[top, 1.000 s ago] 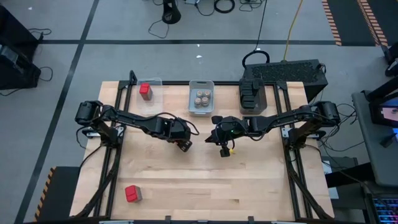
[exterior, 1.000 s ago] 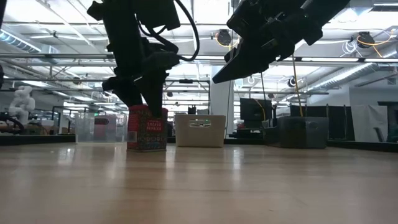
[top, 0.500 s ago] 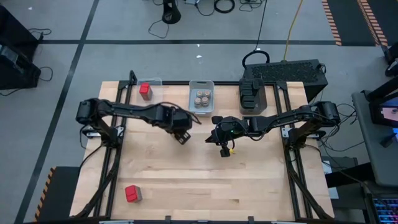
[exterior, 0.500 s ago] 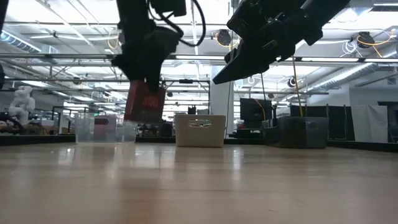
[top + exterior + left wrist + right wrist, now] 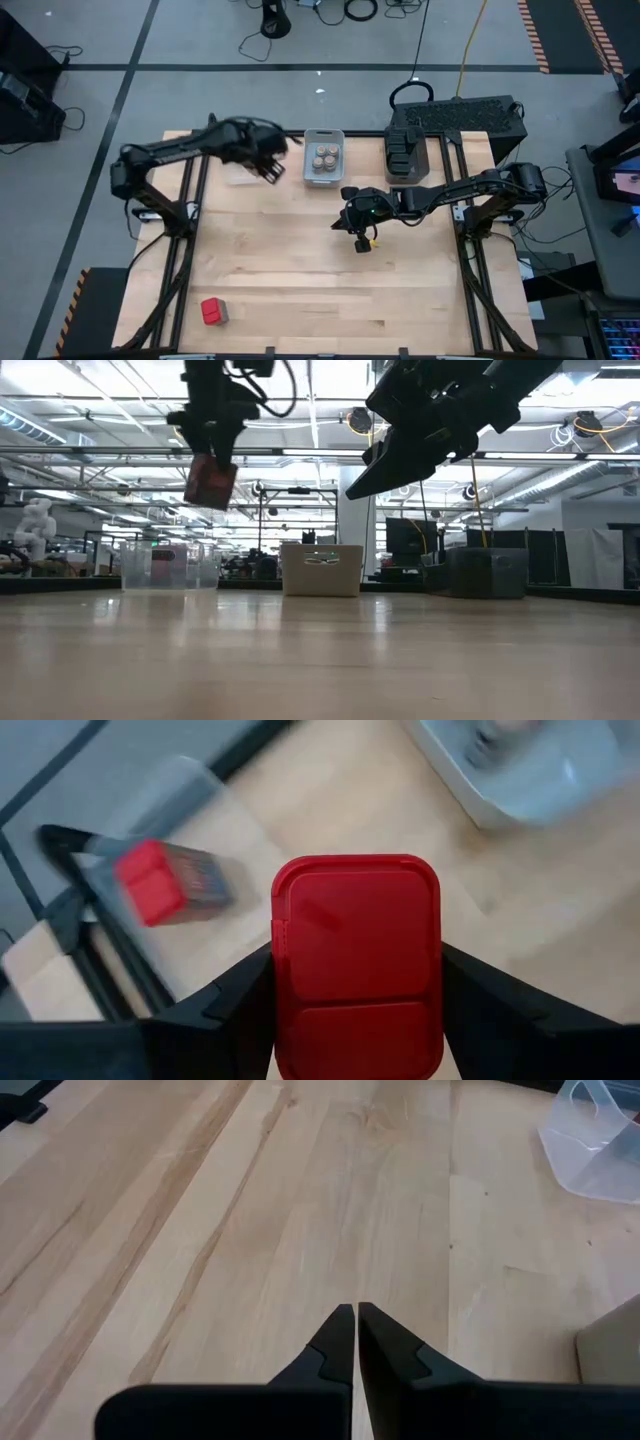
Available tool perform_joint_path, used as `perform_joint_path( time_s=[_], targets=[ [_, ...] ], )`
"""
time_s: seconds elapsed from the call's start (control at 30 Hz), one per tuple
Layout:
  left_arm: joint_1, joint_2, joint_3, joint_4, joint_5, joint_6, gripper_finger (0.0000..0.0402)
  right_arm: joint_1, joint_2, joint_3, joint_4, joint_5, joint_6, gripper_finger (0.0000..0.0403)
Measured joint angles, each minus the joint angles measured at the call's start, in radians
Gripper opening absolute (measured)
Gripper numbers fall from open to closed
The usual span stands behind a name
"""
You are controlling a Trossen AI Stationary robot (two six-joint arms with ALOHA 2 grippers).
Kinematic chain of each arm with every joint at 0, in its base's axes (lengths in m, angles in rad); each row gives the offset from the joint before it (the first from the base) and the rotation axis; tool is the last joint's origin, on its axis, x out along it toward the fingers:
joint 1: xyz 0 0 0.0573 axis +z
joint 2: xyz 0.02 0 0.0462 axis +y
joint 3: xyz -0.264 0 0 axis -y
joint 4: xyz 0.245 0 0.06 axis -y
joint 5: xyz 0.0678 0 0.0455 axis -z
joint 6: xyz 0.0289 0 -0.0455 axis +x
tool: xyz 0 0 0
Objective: Sort spices by type
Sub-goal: Put the right red seasoning can into the transparent bin
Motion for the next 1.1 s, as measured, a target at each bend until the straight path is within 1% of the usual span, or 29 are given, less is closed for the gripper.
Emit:
perform_joint_path(
  time_s=[0.17,0.33,0.43,0.5,0.6,0.67,0.83,1.0,1.1],
  targets=[
    [0.14,-0.082,0.0,0.02,-0.008,0.027,0.0226,0.0,0.0,0.0,-0.001,0.0,-0.004,0.0],
    [0.274,-0.103,0.0,0.032,-0.007,0.077,0.0234,0.0,0.0,0.0,-0.001,0.0,-0.004,0.0],
    [0.343,-0.103,-0.025,0.115,-0.003,0.098,0.0232,0.0,0.0,0.0,-0.001,0.0,-0.004,0.0],
    [0.385,-0.102,-0.056,0.183,0.03,0.097,0.0228,0.0,0.0,0.0,-0.001,0.0,-0.004,0.0],
    [0.44,-0.092,-0.101,0.233,0.11,0.097,0.0227,0.0,0.0,0.0,-0.003,0.0,-0.004,0.0],
    [0.467,-0.09,-0.14,0.251,0.128,0.095,0.0227,0.0,0.0,0.0,-0.008,0.0,-0.004,0.0],
    [0.504,-0.09,-0.253,0.283,0.133,0.069,0.0234,0.0,0.0,0.0,-0.021,0.0,-0.016,0.0],
    [0.511,-0.092,-0.346,0.407,0.162,0.069,0.0236,0.0,0.0,0.0,-0.021,0.0,-0.023,0.0],
    [0.513,-0.089,-0.365,0.457,0.179,0.069,0.0236,0.0,0.0,0.0,-0.021,0.0,-0.023,0.0]
  ],
)
